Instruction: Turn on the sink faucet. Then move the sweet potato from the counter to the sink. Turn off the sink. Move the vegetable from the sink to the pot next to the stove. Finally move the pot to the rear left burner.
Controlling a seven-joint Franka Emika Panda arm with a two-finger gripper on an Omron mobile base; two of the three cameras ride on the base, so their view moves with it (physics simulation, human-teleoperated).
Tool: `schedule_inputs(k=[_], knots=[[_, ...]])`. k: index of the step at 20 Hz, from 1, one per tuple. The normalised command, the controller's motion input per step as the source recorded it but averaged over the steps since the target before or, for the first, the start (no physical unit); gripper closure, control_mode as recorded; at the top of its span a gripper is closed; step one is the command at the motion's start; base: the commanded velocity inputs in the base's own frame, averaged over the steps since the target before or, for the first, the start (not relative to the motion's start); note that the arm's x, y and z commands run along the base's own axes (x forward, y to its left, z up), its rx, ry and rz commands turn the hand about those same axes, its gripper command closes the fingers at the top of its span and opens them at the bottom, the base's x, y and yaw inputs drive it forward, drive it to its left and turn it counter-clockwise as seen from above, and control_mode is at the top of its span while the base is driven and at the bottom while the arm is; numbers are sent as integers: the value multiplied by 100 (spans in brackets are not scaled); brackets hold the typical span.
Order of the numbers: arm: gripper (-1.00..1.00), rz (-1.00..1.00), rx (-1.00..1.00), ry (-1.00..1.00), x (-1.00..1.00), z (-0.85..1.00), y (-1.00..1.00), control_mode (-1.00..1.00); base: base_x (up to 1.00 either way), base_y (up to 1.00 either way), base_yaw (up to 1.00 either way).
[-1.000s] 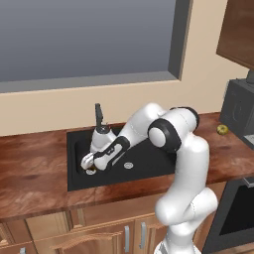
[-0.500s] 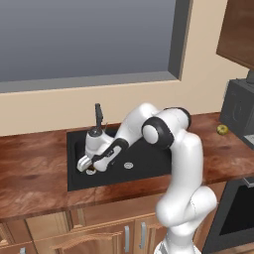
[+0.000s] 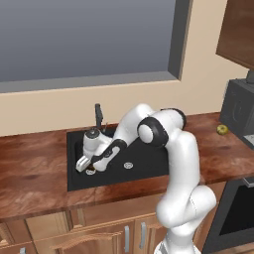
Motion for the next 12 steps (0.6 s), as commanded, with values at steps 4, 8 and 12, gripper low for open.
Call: schedule_inputs(k=[4, 8, 12], knots=[[-100, 0, -3, 0, 33, -25, 5, -100, 0, 0, 0], [-100, 0, -3, 0, 31, -29, 5, -100, 0, 0, 0], [-100, 0, -3, 0, 28, -28, 7, -100, 0, 0, 0]])
